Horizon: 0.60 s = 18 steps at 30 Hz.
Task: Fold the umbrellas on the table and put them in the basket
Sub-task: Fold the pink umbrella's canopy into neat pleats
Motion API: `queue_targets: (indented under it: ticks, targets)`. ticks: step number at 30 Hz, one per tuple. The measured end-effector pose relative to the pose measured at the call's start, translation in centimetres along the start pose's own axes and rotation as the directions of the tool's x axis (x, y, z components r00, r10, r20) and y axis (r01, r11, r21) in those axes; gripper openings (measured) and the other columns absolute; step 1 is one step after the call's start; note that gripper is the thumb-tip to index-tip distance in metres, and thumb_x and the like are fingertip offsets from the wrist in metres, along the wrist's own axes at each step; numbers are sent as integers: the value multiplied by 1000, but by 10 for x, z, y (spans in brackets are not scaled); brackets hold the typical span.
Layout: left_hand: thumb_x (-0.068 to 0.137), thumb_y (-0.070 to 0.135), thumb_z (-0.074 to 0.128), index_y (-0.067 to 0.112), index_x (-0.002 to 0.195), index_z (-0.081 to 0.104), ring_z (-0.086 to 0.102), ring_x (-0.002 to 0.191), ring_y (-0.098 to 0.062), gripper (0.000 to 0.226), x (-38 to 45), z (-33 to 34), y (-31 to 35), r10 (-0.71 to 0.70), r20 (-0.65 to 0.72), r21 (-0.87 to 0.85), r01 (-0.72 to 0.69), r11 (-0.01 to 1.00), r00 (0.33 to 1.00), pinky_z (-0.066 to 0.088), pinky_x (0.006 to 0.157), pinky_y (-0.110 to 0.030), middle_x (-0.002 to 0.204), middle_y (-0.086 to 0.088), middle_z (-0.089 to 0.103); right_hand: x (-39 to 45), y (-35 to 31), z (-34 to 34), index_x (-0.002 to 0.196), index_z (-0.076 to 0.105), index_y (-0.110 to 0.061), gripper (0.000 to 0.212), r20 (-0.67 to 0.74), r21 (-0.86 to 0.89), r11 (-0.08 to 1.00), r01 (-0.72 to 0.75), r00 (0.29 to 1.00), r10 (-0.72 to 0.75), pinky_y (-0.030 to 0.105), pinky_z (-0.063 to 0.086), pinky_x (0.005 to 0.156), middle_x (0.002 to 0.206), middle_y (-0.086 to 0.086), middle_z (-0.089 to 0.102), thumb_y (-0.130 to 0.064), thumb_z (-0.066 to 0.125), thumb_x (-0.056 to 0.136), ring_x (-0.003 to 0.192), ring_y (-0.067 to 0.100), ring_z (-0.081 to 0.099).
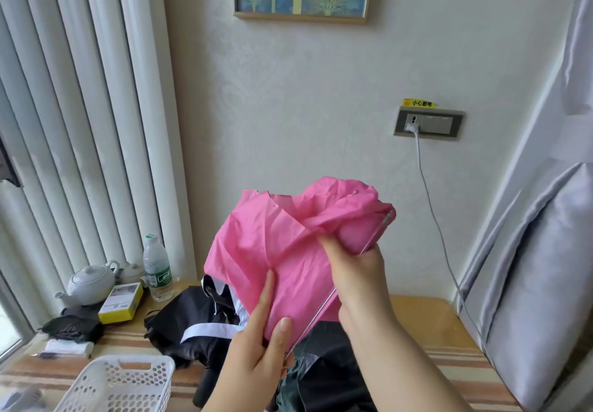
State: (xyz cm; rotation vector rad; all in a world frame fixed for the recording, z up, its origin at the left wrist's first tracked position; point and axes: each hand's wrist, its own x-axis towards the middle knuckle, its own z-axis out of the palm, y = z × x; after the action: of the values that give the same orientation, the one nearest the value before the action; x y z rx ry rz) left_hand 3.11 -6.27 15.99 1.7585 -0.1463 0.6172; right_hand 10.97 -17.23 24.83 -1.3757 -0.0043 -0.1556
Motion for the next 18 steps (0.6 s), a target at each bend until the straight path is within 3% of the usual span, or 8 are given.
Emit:
queue_targets:
  ticks: [3,5,7,9,11,14,16,18]
  targets:
    - [69,64,44,57,138,25,57,50,0,72,-3,-3,-4,-38,1,35,38,999,999,42,54,-9,63,9,65,11,-14,-7,89,67,-19,29,-58,42,998,-38,997,41,27,49,64,73,-6,69,-38,81,72,72,13,66]
    - [69,67,42,67,134,17,55,46,-3,70,-3,-3,-3,-20,-27,89,23,996,999,41,50,-11,55,6,62,18,-16,-10,96,66,-16,39,-59,10,997,-78,995,78,28,47,63,72,-6,65,-43,80,72,71,13,63]
    - [71,68,38,71,128,3,55,43,-9,67,-3,-4,-5,38,-61,185,-26,982,997,40,46,-14,51,6,59,15,-13,-10,114,60,-14,79,-15,44,989,-138,990,138,34,52,71,85,-4,67,-63,83,56,81,14,64]
    - [75,67,36,70,132,0,54,42,-18,67,-3,-5,-9,101,-81,279,-75,957,992,41,40,-20,51,-2,58,9,-2,-11,134,45,-21,128,30,70,978,-197,980,195,47,52,93,116,1,65,-79,81,27,106,21,63]
    - [80,60,38,61,140,3,48,34,-13,70,-1,-3,-13,135,-47,351,-110,930,990,34,34,-13,40,-2,47,0,10,-12,142,31,-28,145,54,78,974,-215,976,211,51,49,98,126,0,60,-74,85,15,113,24,60]
    - [84,47,44,43,147,14,36,29,1,70,-5,0,-16,171,14,433,-160,887,985,22,38,1,32,10,24,-3,17,-14,132,46,-23,112,48,159,964,-213,977,208,46,56,83,113,5,69,-40,97,33,99,25,68]
    - [85,49,40,55,143,11,38,31,0,65,-7,-2,-14,160,-3,403,-145,904,987,25,39,-3,34,9,30,0,13,-16,114,64,-17,69,48,210,953,-218,976,213,46,58,78,100,7,74,-27,90,51,90,28,71]
    - [87,49,37,73,130,8,42,35,-3,57,-6,-1,-6,106,-18,242,-99,965,994,28,42,-8,38,8,40,4,11,-16,98,70,-12,39,-2,213,951,-223,974,228,49,57,82,90,8,76,-20,86,63,86,30,72]
